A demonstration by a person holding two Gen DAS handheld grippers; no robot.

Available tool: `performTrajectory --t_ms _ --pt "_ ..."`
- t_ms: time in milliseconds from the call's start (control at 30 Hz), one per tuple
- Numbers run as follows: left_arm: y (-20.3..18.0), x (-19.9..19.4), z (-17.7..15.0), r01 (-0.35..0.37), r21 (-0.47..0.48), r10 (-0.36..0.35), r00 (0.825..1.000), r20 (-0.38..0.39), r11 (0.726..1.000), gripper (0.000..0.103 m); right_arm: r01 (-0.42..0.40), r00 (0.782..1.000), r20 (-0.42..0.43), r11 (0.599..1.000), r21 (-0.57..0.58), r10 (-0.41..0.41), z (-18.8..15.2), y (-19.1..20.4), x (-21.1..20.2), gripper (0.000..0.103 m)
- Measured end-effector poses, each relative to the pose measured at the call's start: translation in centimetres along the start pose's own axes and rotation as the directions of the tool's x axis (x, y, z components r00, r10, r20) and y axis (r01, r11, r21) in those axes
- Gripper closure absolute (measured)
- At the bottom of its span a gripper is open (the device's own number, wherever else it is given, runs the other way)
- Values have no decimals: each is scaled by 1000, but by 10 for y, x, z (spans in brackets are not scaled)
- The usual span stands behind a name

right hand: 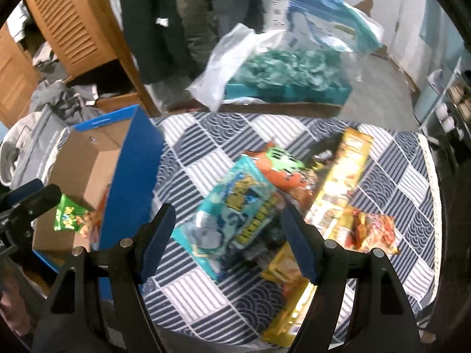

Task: Organize snacks
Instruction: 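Grasp the long yellow snack bar with the right tool while the left tool approaches the teal bag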

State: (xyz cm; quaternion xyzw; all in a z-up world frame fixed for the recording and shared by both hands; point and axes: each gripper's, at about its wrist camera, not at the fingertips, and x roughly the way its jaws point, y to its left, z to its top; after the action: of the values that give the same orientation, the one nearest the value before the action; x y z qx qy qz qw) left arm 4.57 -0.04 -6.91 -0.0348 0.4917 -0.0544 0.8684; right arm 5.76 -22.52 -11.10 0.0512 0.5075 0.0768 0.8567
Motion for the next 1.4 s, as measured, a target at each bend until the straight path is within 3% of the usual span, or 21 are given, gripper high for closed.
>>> performTrajectory --t_ms 367,633,933,1300,1400 --pt "-44 26 -1 2 111 3 999 -42 994 29 85 996 3 993 80 -86 -6 -50 -1 28" --pt "-68 50 -1 10 164 3 997 -79 986 27 165 986 -46 978 129 -160 -6 -87 26 28" --pt "-91 85 -1 5 210 23 992 -128 978 26 184 981 -92 972 143 -173 -4 -101 53 28" --pt "-96 119 2 40 184 -6 983 -182 982 26 209 971 -143 969 135 -190 -2 -107 83 29" --pt "-97 130 2 49 169 -14 979 -205 984 26 191 974 -151 973 132 -170 0 -107 91 48"
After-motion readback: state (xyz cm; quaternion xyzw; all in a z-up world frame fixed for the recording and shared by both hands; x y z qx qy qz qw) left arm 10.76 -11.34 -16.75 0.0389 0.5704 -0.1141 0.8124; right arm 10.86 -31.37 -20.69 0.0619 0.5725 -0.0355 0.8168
